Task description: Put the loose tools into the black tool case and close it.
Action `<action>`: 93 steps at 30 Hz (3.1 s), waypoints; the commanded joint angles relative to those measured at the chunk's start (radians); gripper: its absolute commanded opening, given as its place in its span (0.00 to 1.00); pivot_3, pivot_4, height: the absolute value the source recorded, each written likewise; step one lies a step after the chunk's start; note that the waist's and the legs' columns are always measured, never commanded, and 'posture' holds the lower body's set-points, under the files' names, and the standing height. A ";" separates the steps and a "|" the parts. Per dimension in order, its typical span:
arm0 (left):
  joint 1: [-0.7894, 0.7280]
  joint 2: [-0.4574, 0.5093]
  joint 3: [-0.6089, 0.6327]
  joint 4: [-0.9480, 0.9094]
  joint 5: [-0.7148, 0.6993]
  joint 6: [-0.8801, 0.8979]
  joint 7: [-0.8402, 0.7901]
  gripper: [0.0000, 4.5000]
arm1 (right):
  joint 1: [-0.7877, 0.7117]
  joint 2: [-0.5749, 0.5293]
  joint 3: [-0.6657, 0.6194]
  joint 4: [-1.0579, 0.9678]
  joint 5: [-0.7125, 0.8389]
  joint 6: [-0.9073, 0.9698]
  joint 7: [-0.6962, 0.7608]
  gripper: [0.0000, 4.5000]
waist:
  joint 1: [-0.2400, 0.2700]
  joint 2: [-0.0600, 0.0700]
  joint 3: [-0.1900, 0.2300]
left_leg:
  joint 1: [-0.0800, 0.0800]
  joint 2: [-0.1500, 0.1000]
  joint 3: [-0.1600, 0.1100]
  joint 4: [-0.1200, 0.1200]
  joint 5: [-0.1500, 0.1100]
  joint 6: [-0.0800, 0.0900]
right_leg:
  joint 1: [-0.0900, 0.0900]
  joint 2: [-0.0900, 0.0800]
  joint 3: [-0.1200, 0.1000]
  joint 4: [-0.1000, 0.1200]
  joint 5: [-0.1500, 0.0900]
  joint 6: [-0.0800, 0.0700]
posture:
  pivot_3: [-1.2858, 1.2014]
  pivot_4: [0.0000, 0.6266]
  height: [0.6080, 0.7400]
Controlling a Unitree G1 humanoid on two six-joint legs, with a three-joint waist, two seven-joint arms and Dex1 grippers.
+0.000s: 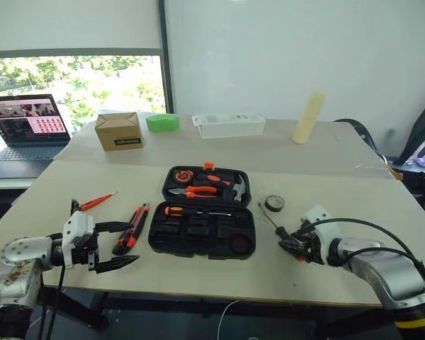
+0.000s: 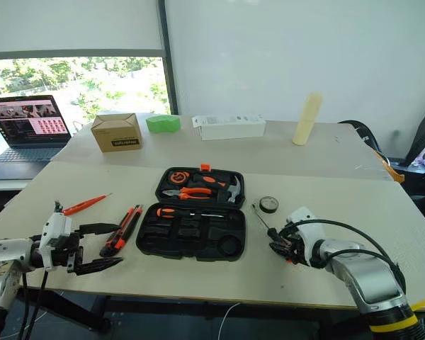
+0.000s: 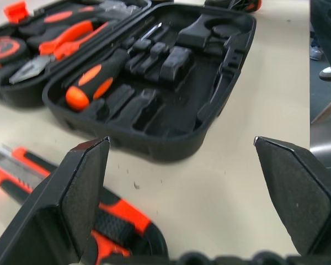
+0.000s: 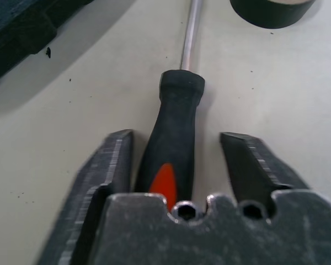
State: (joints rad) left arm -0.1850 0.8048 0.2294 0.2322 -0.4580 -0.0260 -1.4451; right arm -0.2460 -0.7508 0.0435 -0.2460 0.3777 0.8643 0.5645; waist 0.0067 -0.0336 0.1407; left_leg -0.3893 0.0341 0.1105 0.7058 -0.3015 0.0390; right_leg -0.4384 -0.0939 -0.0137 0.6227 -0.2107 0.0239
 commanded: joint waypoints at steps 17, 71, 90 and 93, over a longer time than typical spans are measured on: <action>0.104 -0.010 0.069 -0.085 -0.068 0.059 0.081 1.00 | -0.453 0.154 0.306 0.170 -0.266 -0.492 0.422 0.23 | -0.050 0.000 0.002 | 0.007 0.004 0.000 0.000 0.006 -0.006 | 0.000 0.005 0.002 0.005 0.004 -0.006 | 0.52 0.24 1.00; 0.166 -0.025 0.073 -0.203 -0.067 0.040 0.159 1.00 | -0.702 0.256 0.375 0.627 -0.399 -0.536 0.691 0.69 | -0.020 0.001 0.002 | 0.003 0.003 0.001 0.000 0.006 -0.006 | -0.001 0.000 -0.004 0.005 0.006 -0.005 | 0.52 0.24 1.00; 0.148 -0.036 0.067 -0.134 -0.055 0.004 0.141 1.00 | -0.673 0.387 0.367 0.664 -0.449 -0.588 0.544 0.01 | -0.025 0.002 0.003 | 0.000 0.002 0.002 -0.002 0.008 -0.009 | -0.004 0.001 -0.004 0.003 0.006 -0.005 | 0.52 0.24 1.00; 0.153 -0.034 0.072 -0.128 -0.056 -0.004 0.138 1.00 | -0.667 0.396 0.382 0.683 -0.463 -0.584 0.546 0.01 | -0.025 0.002 0.003 | 0.000 0.002 0.002 -0.003 0.009 -0.010 | -0.004 0.001 -0.004 0.004 0.006 -0.006 | 0.52 0.24 1.00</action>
State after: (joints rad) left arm -0.0329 0.7663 0.2803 0.1099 -0.5104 -0.0085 -1.3032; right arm -0.9193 -0.3575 0.4132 0.4249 -0.0673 0.2865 1.1091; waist -0.0187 -0.0312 0.1434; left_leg -0.3889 0.0367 0.1128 0.7033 -0.2930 0.0296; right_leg -0.4418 -0.0924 -0.0181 0.6260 -0.2051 0.0183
